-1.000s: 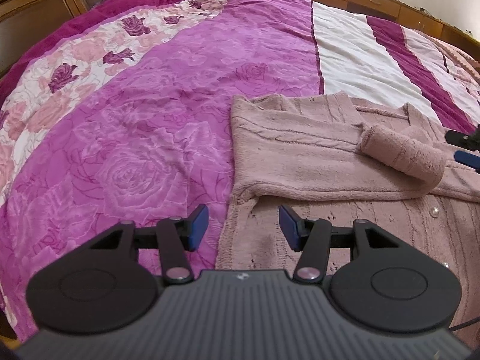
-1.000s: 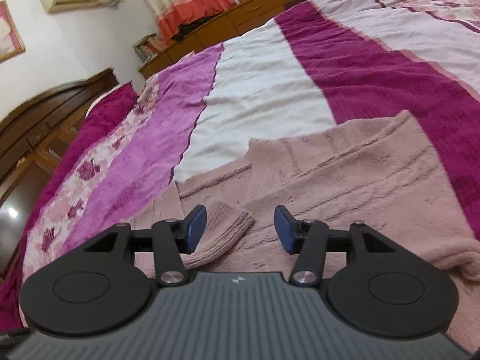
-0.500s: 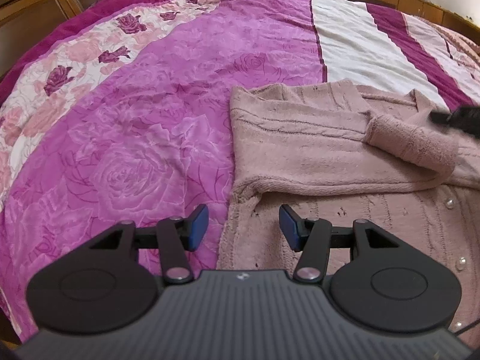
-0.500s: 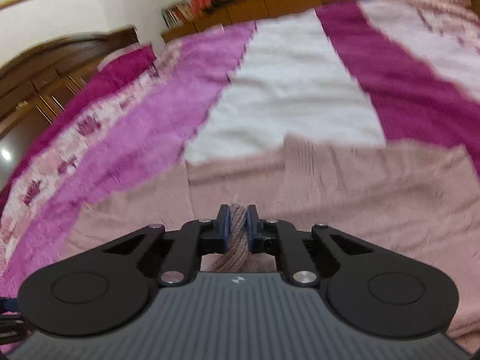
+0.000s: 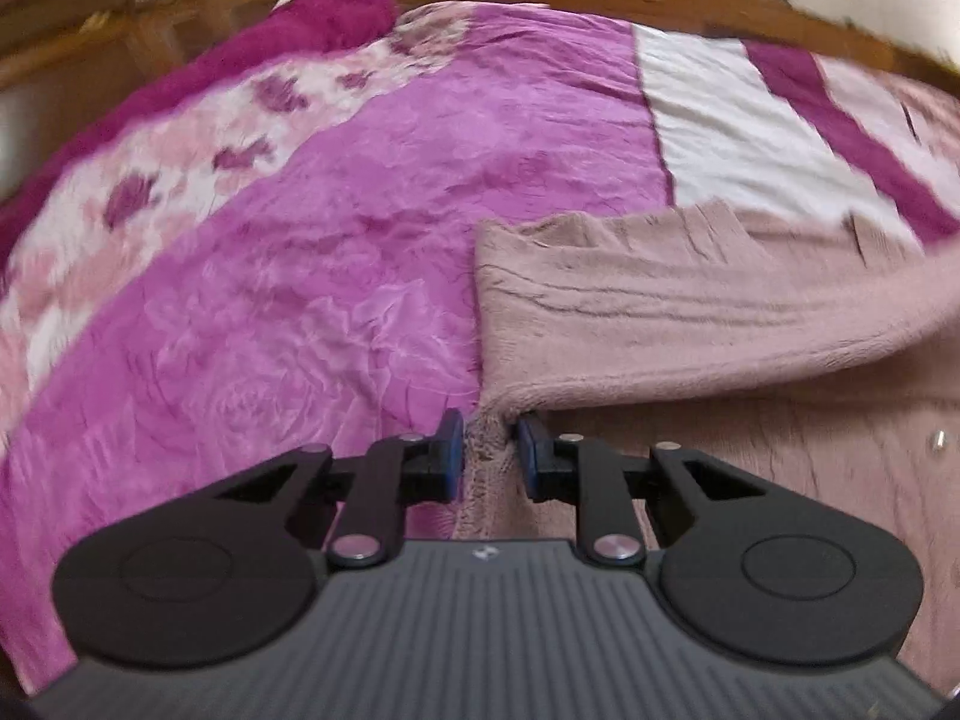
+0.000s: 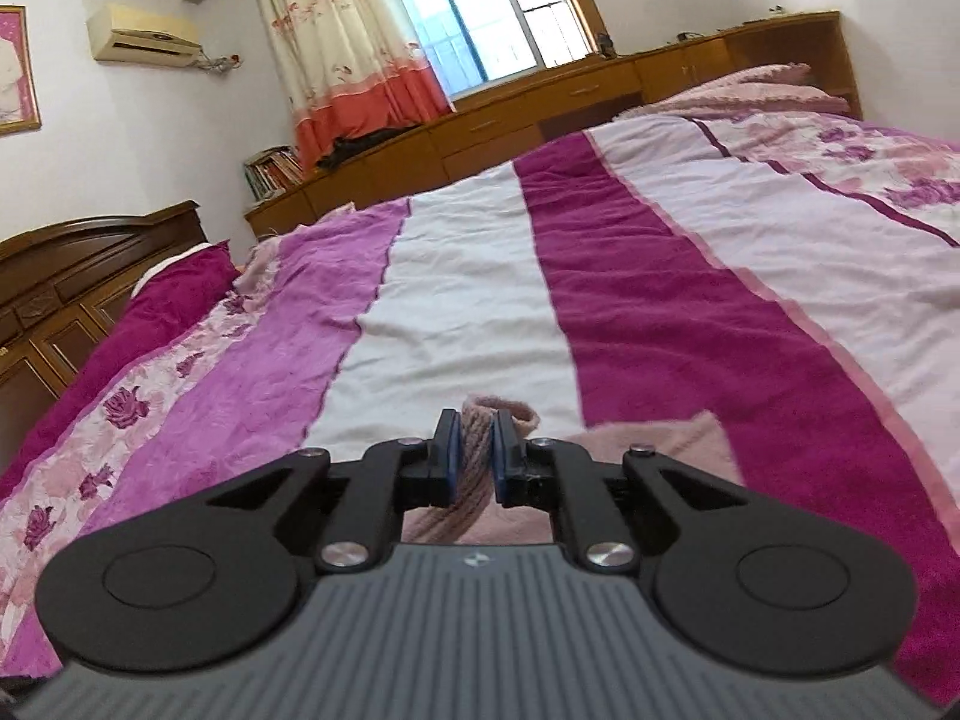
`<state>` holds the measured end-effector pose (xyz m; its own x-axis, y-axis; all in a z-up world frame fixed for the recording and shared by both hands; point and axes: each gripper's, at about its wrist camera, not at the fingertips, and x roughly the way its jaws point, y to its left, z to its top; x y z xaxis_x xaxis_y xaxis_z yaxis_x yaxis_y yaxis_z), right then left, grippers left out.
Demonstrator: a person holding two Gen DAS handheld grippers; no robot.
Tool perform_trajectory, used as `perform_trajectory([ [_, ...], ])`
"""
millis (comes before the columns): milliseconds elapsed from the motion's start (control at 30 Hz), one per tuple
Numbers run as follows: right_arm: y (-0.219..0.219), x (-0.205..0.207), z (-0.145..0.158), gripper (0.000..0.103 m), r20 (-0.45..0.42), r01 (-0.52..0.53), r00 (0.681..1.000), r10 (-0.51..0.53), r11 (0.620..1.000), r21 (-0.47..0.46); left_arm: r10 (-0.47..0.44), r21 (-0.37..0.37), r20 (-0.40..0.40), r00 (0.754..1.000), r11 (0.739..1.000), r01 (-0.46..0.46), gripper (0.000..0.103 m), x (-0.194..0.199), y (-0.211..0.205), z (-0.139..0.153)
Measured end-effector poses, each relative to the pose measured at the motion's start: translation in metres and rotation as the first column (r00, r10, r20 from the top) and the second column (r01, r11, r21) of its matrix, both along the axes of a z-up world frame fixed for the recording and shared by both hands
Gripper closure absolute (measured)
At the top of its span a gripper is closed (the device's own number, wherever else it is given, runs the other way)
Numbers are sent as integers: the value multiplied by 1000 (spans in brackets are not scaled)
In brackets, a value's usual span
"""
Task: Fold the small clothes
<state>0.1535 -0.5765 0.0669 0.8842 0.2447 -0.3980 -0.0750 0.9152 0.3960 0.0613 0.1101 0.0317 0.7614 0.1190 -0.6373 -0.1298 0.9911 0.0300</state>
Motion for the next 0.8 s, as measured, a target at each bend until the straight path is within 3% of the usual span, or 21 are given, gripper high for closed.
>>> perform_trajectory([
  [133, -4, -9, -28, 91, -70, -25, 997, 24, 999, -19, 22, -29, -4, 1000, 999, -22, 81, -1, 7, -4],
  [267, -7, -15, -61, 90, -170, -31, 985, 18, 997, -71, -3, 11, -24, 1000, 1000, 3, 79, -3, 0, -6],
  [367, -14, -23, -72, 89, -183, -30, 983, 21, 998, -47, -17, 14, -41, 999, 1000, 18, 79, -5, 0, -4],
  [500, -19, -30, -68, 73, -183, -22, 983, 15, 999, -36, -17, -19, -56, 998, 1000, 16, 77, -10, 4, 4],
  [800, -13, -49, -44, 71, -119, -15, 993, 9, 999, -49, -53, -53, 0, 999, 997, 53, 70, -11, -5, 31],
])
